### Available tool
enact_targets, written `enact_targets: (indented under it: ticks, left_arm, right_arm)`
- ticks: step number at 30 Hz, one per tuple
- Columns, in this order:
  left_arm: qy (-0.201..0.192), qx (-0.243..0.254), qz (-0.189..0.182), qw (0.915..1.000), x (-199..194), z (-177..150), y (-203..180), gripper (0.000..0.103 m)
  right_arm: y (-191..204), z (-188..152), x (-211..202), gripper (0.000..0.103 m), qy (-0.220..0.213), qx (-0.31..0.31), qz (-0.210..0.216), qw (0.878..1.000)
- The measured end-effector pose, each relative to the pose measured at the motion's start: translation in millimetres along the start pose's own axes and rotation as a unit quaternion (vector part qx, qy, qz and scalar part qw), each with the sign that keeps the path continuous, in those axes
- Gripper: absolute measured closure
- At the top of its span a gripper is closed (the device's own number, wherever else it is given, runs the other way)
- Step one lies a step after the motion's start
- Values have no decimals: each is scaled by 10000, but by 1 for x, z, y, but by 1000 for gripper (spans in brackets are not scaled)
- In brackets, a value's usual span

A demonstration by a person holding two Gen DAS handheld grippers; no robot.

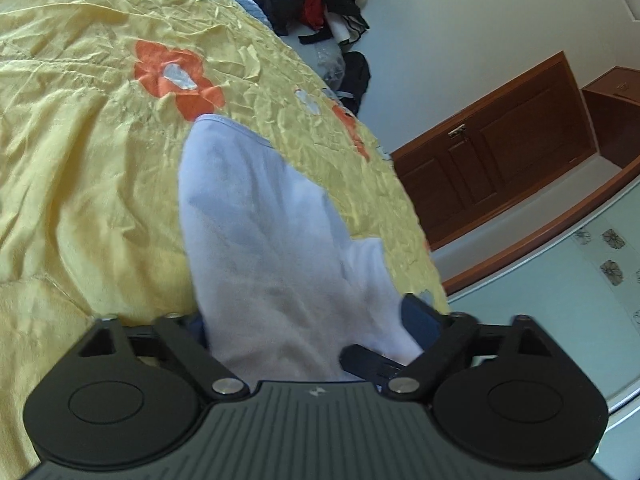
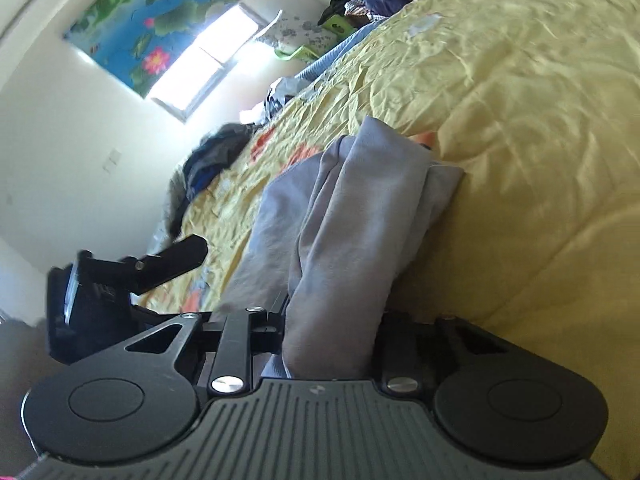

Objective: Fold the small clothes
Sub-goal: 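Grasp the sweater edge with the left gripper while the right gripper grasps it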

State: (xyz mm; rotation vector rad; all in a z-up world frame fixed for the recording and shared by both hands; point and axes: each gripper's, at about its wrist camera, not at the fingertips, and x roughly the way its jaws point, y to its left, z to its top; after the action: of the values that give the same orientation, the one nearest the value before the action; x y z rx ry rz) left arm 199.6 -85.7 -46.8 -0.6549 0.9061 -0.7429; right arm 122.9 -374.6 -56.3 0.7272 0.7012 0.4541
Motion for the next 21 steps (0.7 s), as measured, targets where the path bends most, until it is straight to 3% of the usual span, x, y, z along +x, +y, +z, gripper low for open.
enact_targets:
  ticks: [1, 3, 5, 8, 13, 18, 21]
  left_arm:
    - [32, 13, 97, 9999, 1, -1, 2, 50]
    - [46, -68, 201, 9998, 3, 0, 8, 71]
    - [36, -170, 294, 9994, 2, 0, 16, 83]
    - [-42, -138, 397, 9991, -3, -3, 17, 88]
    - [-192, 554, 899, 9942, -11, -6, -11, 89]
    - [-322, 1254, 1356, 9823, -19, -10, -41, 89]
    - [-492, 1693, 1630, 9707, -26, -13, -56, 90]
  right_arm:
    - [1, -1, 0, 75, -22, -11, -54, 10000]
    - [4, -4, -1, 74, -65, -32, -143, 9999]
    - [5, -4, 2, 74, -129, 52, -170, 9998]
    - [6, -9, 1, 74, -255, 105, -197, 9994]
    - [10, -18, -2, 75, -463, 242, -242, 9983]
    - [23, -22, -3, 75, -631, 237, -237, 9974]
    - [31, -22, -4, 75, -681, 204, -186, 9973]
